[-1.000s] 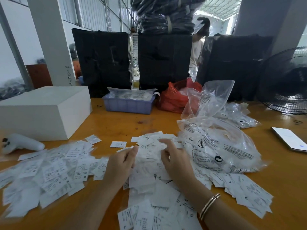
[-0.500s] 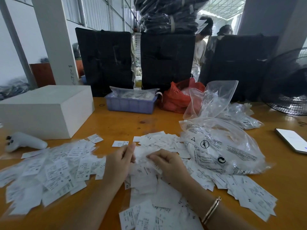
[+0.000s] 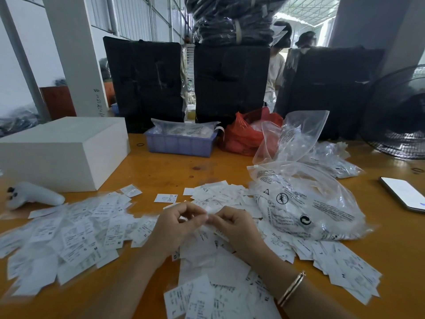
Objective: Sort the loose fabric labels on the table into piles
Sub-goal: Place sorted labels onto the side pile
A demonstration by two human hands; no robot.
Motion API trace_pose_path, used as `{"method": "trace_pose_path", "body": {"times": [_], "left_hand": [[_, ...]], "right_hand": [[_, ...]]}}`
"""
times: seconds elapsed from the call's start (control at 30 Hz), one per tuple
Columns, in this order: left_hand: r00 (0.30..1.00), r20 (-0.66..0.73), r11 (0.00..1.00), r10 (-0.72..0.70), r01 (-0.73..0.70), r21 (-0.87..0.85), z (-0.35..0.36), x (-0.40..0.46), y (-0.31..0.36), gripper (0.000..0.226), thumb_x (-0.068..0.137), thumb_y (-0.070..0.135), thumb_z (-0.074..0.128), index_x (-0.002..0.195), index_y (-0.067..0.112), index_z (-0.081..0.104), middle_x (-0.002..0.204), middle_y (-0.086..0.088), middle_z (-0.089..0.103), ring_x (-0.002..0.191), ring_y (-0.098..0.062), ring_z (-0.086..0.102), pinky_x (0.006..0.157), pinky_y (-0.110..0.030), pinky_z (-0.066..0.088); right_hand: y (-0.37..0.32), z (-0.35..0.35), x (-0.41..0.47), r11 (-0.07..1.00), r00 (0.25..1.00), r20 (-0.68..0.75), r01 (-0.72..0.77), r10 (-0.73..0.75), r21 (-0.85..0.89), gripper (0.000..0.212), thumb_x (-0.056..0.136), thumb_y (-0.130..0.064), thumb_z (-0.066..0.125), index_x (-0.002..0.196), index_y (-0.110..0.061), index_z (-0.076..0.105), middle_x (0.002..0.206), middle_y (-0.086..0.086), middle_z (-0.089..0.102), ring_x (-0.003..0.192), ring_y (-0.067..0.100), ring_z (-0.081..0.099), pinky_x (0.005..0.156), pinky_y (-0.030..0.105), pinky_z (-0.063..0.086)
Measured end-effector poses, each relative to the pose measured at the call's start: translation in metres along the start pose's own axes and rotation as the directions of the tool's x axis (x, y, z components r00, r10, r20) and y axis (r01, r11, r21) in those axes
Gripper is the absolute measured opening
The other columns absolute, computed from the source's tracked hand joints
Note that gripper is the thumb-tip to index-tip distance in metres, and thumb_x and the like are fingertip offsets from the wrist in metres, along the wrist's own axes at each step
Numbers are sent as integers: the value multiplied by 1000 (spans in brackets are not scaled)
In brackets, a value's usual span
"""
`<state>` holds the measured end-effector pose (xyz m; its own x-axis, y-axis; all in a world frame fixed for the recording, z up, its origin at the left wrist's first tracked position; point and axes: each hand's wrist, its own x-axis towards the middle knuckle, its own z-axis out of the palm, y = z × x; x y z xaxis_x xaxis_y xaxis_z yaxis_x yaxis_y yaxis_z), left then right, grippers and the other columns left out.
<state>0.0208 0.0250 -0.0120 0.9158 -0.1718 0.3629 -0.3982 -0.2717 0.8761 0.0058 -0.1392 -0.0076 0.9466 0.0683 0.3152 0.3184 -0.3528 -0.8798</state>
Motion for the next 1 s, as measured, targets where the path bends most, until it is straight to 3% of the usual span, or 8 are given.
{"method": "trace_pose_path", "body": {"times": [0.13,0.27,0.33,0.47,0.57,0.67,0.77,1.0], "left_hand": [[997,-58,999,-42,41,-9,1,1,-2,4,83,23,69,79,25,69,77,15,68,73,1,60,62,-7,45],[987,-125,993,-104,96,-65,-1,3,-3,8,85,32,63,85,25,66,77,17,68,74,4,61,59,-5,44],[987,-124,992,-107,97,-82,0,3,-3,11,86,33,62,86,23,66,77,15,69,73,3,62,59,-5,45],[987,-124,990,-98,85,-108,-1,4,-3,9,87,29,62,85,22,67,76,13,70,70,2,63,58,-6,46],[990,-110,990,-94,81,-112,-1,4,-4,16,81,37,62,85,23,68,77,12,70,71,1,63,59,-7,46],[992,-83,992,-91,83,-90,-1,3,-6,30,72,50,59,85,25,69,78,11,71,71,0,63,60,-7,46],[996,-62,994,-71,65,-84,0,3,-7,30,71,52,59,84,27,70,79,12,71,72,2,63,60,-5,45],[997,-72,1000,-1,-1,-27,0,4,-9,18,78,43,60,82,29,71,82,18,71,78,5,64,62,-4,45]], "right_hand": [[1,-1,0,994,998,-6,-55,56,97,23,89,-25,64,66,-26,69,59,-11,59,57,4,49,55,18,39],[5,-9,0,917,987,-12,-144,160,373,27,94,-17,53,91,-33,76,94,-11,72,85,3,65,68,12,48],[7,-10,2,907,989,-15,-131,150,401,34,94,-10,52,101,-37,71,98,-9,71,91,9,67,74,18,51],[11,-6,5,857,993,-4,-97,115,506,45,92,-1,54,125,-31,52,87,3,66,78,25,70,76,38,57],[11,-9,6,836,990,-28,-102,139,539,29,90,-3,58,108,-25,66,93,7,72,85,26,70,74,32,57],[12,-11,6,845,981,-92,-97,170,525,21,86,-8,64,74,-23,72,77,-2,71,74,12,67,64,18,51],[14,-12,7,822,966,-125,-121,227,556,2,83,-16,69,81,-16,70,78,-1,68,71,11,59,68,22,47],[10,-9,4,845,963,-110,-159,247,510,14,86,-31,65,87,-17,62,71,0,70,60,1,61,68,26,43]]}}
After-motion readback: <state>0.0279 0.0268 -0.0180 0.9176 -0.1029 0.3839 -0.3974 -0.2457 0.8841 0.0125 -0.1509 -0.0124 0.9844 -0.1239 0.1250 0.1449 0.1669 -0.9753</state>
